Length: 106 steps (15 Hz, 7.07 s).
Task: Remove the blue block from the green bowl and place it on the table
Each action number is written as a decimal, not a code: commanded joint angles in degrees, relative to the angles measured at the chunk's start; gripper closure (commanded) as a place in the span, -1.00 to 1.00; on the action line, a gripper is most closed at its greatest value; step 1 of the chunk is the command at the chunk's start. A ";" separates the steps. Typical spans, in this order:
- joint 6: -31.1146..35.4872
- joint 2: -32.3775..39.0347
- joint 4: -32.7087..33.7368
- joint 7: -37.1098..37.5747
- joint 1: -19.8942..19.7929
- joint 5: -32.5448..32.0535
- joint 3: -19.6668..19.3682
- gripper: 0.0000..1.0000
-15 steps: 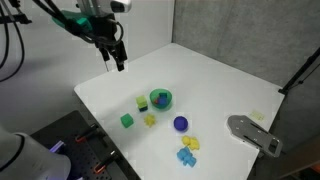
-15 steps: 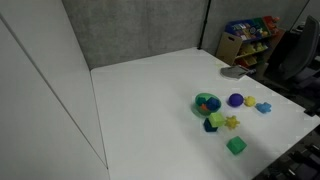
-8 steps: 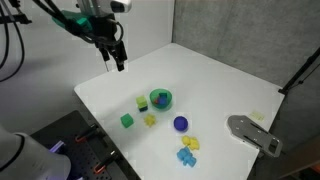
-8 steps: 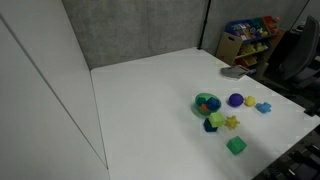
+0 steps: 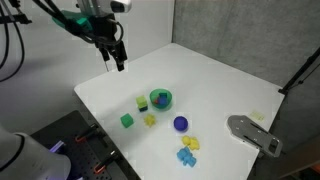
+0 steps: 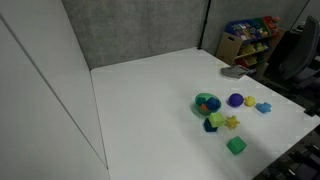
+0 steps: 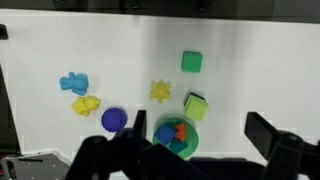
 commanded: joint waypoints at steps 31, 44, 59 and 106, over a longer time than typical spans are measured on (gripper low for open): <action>13.92 51.98 33.82 19.14 2.95 -3.51 0.69 -1.00; 20.59 66.35 39.10 24.77 6.15 -4.37 -4.08 -1.00; 32.36 76.08 39.91 27.08 8.92 -4.84 -7.38 -1.00; 35.02 57.08 19.29 25.65 9.31 -14.86 -13.62 0.93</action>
